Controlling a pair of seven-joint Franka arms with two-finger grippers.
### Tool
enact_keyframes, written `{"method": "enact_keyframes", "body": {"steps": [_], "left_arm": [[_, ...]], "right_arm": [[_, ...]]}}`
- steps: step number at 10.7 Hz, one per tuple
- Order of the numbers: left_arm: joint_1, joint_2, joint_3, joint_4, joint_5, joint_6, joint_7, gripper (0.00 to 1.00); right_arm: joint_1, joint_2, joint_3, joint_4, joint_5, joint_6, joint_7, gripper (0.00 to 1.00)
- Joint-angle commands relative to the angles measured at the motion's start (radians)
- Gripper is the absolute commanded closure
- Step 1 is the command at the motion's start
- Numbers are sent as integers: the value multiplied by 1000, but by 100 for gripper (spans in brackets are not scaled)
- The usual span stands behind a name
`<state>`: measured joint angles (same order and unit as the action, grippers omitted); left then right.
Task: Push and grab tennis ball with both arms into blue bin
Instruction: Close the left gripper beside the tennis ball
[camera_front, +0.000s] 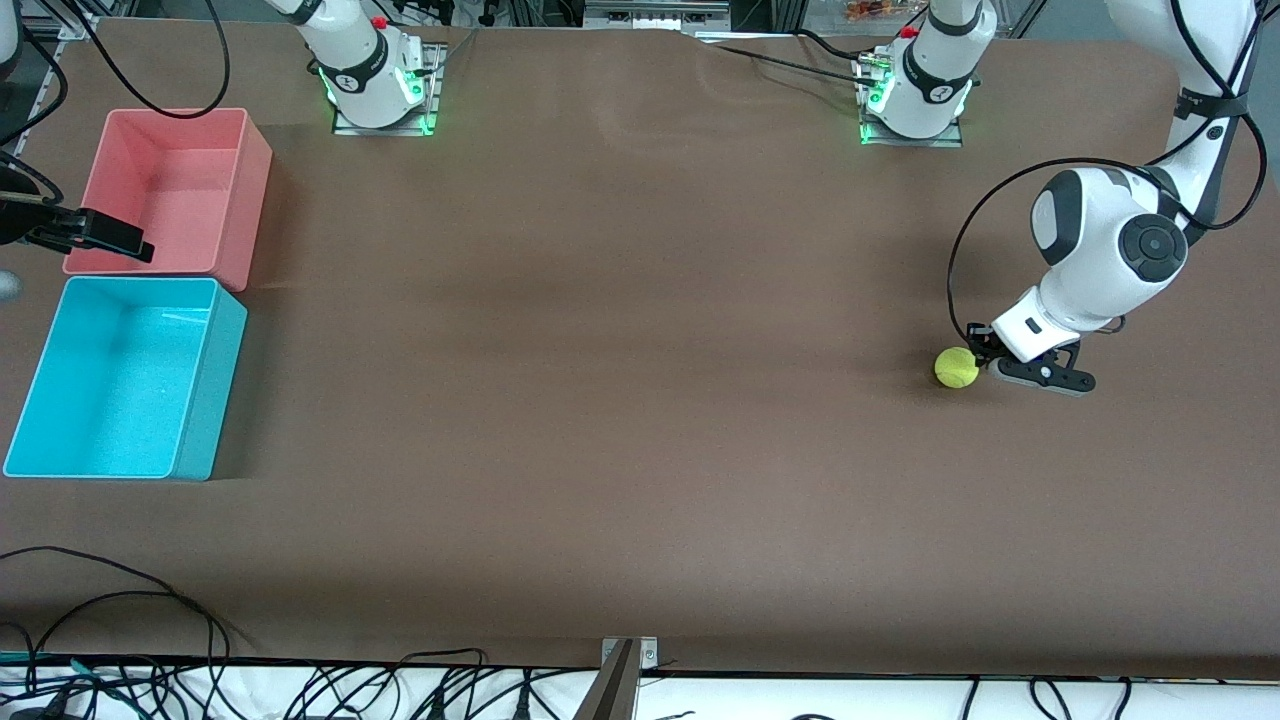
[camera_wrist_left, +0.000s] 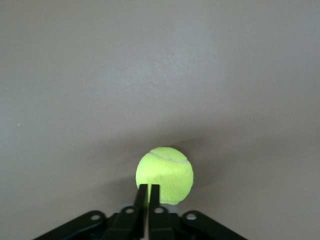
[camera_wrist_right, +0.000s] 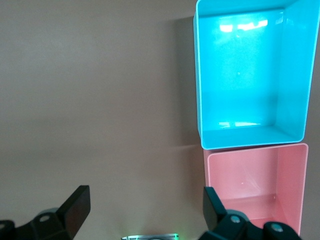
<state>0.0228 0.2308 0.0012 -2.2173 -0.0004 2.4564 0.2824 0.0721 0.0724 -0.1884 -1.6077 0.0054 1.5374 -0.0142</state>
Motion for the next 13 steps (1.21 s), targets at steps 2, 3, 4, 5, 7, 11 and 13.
{"method": "enact_keyframes", "body": {"steps": [2, 3, 4, 5, 7, 11, 13], "left_arm": [[14, -4, 25, -7, 17, -47, 463, 100], [16, -4, 43, -7, 17, -47, 623, 100], [17, 1, 61, -4, 17, -45, 785, 100], [17, 4, 77, -4, 16, -40, 899, 100], [17, 36, 88, 1, 29, 4, 1057, 100], [19, 102, 89, 4, 91, 153, 1257, 100], [26, 126, 89, 5, 74, 188, 1324, 100]], "right_arm": [[12, -2, -14, 8, -8, -8, -7, 0], [12, -2, -14, 8, -8, -8, -7, 0], [12, -2, -14, 8, -8, -8, -7, 0], [12, -2, -14, 8, -8, -10, -6, 0], [12, 0, -14, 8, -8, -10, -7, 0], [12, 1, -14, 8, -8, -10, -7, 0], [12, 3, -14, 8, -8, -10, -6, 0]]}}
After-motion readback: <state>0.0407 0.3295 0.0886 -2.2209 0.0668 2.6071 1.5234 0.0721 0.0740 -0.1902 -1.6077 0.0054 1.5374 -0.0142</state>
